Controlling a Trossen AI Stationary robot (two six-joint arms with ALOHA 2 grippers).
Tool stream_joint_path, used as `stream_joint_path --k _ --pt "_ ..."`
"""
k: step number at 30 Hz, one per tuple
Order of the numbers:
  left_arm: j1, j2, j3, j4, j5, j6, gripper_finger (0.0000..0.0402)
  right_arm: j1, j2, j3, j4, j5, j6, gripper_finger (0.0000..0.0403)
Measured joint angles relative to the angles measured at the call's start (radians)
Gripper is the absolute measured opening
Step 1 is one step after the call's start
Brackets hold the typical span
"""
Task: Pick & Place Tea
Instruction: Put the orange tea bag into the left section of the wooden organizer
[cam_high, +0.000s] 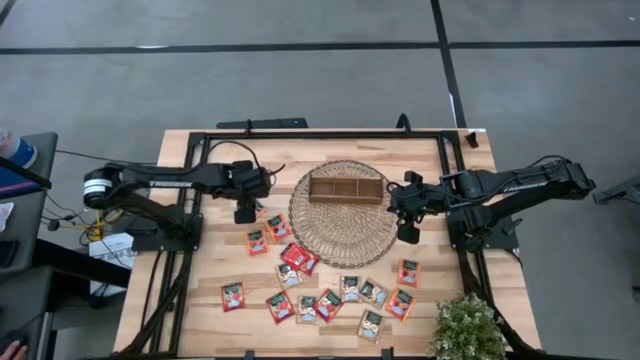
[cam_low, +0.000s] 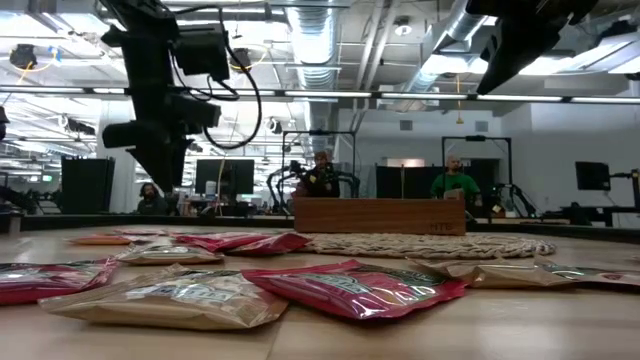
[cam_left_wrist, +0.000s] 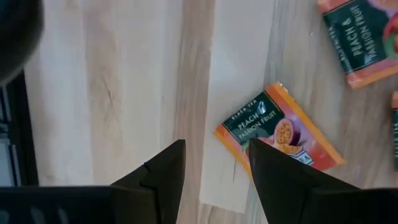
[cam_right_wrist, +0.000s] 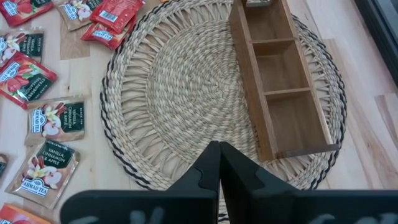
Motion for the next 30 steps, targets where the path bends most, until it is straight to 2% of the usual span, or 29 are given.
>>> stream_joint_path --k 5,10,13,16,22,30 --pt "0.0 0.015 0.0 0.019 0.003 -0.031 0.017 0.0 0.0 0.0 0.0 0.0 0.0 0.0" --pt "0.0 0.015 0.0 0.019 0.097 -0.074 0.017 0.0 0.0 0.0 0.0 0.0 0.0 0.0" --pt "0.0 0.015 0.0 0.018 0.119 -0.071 0.017 0.002 0.0 0.0 0.0 0.0 0.001 0.0" --pt "0.001 0.015 0.0 0.018 0.146 -0.024 0.017 0.009 0.0 0.0 0.0 -0.001 0.001 0.0" --pt "0.012 0.015 0.0 0.03 0.133 0.093 0.017 0.026 0.0 0.0 0.0 -0.001 0.001 0.0" --pt "0.108 0.015 0.0 0.049 0.133 0.13 0.017 0.052 0.0 0.0 0.04 -0.001 0.001 0.0"
